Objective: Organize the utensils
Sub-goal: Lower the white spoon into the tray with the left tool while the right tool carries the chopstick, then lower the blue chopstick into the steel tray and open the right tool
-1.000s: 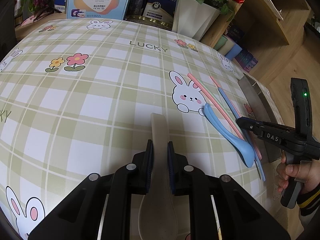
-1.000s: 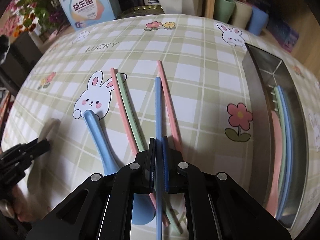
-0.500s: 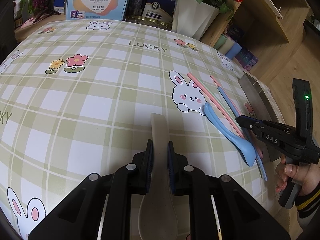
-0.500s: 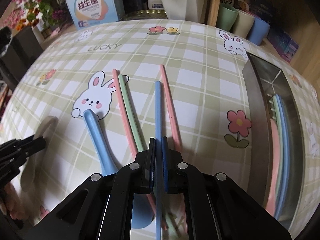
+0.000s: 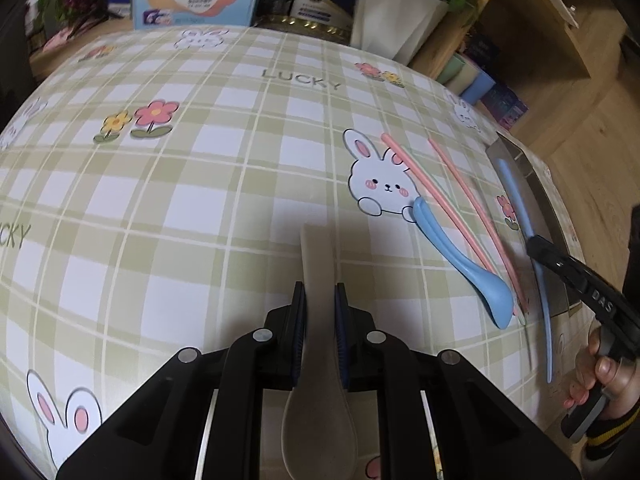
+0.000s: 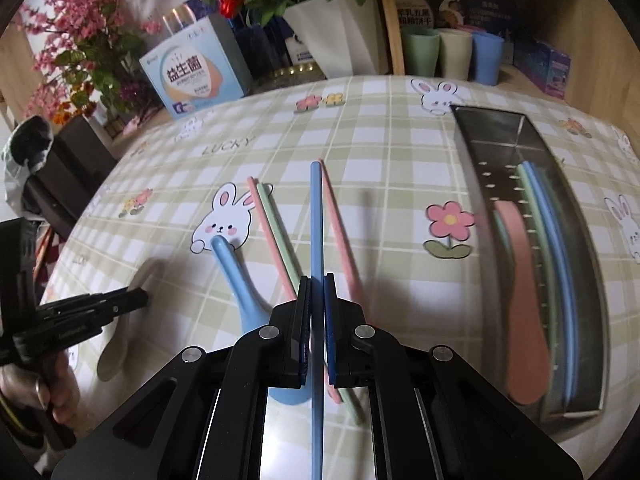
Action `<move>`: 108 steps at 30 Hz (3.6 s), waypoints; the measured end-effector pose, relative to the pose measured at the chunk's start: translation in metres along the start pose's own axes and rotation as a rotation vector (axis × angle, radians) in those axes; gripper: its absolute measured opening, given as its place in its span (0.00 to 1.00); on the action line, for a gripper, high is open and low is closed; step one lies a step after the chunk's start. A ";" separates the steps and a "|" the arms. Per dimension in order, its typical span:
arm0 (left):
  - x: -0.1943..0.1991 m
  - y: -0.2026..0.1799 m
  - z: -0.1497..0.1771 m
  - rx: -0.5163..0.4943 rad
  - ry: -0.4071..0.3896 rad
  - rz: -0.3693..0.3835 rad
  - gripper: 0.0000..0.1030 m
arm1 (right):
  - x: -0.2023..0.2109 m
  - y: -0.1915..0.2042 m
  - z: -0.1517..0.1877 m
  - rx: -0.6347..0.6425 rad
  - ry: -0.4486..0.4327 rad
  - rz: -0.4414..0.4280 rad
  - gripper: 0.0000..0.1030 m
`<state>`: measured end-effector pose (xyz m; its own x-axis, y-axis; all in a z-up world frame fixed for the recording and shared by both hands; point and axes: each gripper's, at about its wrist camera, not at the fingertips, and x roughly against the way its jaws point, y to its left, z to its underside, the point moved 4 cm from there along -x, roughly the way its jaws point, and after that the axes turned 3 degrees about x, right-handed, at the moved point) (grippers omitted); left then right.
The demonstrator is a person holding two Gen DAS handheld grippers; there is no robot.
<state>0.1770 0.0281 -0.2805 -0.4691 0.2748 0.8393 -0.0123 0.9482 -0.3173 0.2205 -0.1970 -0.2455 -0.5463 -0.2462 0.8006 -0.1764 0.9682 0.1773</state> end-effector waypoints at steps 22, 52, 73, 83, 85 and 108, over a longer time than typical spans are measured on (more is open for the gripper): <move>0.017 -0.154 -0.036 0.004 0.044 0.166 0.13 | 0.076 -0.108 -0.019 -0.154 -0.193 -0.026 0.06; -0.073 -0.305 -0.042 -0.139 0.116 0.150 0.13 | 0.087 -0.177 -0.018 -0.240 -0.218 -0.006 0.06; -0.075 -0.304 -0.032 -0.194 0.135 0.125 0.13 | 0.088 -0.177 -0.009 -0.249 -0.192 0.012 0.06; -0.040 -0.281 -0.040 -0.187 0.040 0.123 0.15 | 0.086 -0.173 -0.012 -0.232 -0.172 0.030 0.06; -0.034 -0.273 -0.039 -0.188 0.024 0.112 0.15 | 0.082 -0.170 -0.014 -0.217 -0.162 0.035 0.06; -0.024 -0.206 -0.044 -0.101 -0.023 0.052 0.20 | 0.020 -0.165 -0.045 -0.081 -0.030 0.117 0.06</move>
<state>0.2299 -0.1667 -0.2162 -0.4866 0.3219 0.8122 0.1012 0.9442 -0.3136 0.2759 -0.3597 -0.2327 -0.5841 -0.1315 0.8009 -0.0444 0.9905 0.1303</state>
